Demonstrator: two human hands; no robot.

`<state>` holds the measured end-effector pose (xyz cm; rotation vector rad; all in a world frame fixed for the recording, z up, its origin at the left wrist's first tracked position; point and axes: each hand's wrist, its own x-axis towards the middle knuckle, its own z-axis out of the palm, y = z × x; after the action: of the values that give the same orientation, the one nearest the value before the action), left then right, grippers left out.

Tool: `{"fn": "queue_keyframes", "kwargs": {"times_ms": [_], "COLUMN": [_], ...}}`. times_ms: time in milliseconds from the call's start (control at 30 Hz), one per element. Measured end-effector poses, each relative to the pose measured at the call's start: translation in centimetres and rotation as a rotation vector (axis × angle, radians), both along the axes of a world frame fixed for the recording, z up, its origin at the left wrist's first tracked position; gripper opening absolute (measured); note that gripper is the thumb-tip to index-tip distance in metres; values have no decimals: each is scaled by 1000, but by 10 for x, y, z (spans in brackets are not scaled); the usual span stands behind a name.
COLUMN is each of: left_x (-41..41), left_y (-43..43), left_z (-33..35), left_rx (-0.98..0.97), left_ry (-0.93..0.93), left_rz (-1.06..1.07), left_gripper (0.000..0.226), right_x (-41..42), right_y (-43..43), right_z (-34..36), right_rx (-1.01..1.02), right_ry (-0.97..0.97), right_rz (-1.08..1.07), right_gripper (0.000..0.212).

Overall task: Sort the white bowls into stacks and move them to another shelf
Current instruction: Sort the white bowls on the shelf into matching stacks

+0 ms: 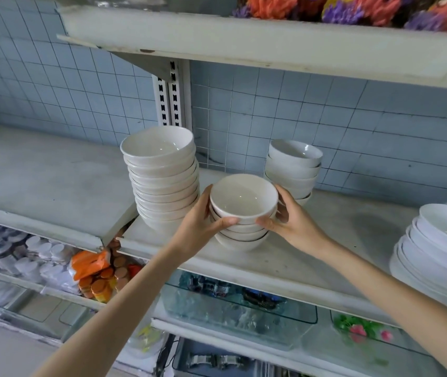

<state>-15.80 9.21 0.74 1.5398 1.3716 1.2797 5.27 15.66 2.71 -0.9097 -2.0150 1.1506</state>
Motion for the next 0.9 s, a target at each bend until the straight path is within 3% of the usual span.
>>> {"fn": "queue_keyframes", "kwargs": {"times_ms": [133,233,367,500,667,900], "left_x": [1,1,2,4,4,18], "left_y": [-4,-12,-30,-53,-73,-83], "left_z": [2,5,21,47,60,66], "left_rx": [-14,-31,37,159,259,263], "left_ry": [66,96,306,576,922,1081], "left_rz": [7,42,133,259,329,281], "left_gripper": [77,91,86,75,73,73], "right_x": [-1,2,14,24,52,107], "right_y": [0,-5,-18,-43,-68,-113], "right_z": [5,18,35,58,67,60], "right_rx": [-10,55,308,612,751,692], "right_ry": [-40,-169,-500,-874,-1001,-1078], "right_rz": [27,36,-87,-282,-476,-695], "right_gripper": [78,68,84,82,99,87]}}
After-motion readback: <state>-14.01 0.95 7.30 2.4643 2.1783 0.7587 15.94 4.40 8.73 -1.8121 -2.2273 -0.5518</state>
